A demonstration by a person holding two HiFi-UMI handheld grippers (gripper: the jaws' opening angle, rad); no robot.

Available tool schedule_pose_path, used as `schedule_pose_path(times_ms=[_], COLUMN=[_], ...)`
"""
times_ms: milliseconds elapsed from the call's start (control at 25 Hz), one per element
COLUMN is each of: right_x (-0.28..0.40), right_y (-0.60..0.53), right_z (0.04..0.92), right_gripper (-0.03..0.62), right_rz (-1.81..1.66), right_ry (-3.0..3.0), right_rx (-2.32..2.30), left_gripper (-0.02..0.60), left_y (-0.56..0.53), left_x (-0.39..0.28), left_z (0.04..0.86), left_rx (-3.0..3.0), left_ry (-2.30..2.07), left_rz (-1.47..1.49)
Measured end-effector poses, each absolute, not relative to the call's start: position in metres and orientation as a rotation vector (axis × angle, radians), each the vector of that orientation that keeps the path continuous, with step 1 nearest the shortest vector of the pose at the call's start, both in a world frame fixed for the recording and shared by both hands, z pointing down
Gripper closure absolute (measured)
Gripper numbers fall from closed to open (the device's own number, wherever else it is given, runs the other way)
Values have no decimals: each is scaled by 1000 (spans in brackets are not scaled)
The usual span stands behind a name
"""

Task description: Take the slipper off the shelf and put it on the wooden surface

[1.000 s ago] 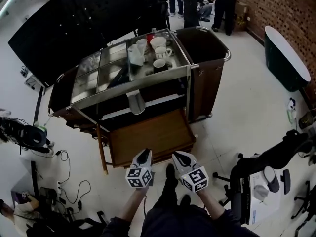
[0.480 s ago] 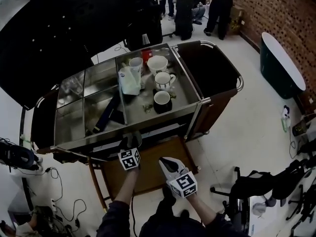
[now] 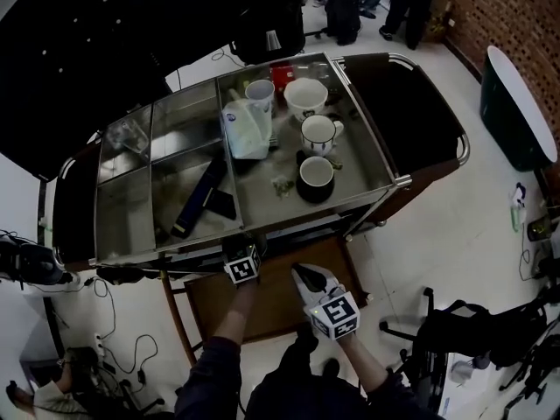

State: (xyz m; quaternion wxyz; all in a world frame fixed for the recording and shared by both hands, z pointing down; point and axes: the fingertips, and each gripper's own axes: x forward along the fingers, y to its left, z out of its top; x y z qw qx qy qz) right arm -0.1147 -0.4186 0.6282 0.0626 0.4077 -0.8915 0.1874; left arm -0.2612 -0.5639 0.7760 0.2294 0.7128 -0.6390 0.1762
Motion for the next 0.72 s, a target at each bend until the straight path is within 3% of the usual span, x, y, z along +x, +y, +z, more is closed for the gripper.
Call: schedule_pose_path(times_ms=[440,720], right_x=[-114,-105], right_y=[-380,-318], right_z=[628,643], right_gripper=[595,595], right_rz=[570,604], right_ry=[-2709,-2682], right_rx=[1197,1151], left_gripper=[558,561], left_y=[-441,-298], left_x=[-254,-242], left_z=[744,826], left_rx=[2027,1905], left_ry=[-1759,-1683], left_rz=[409,537])
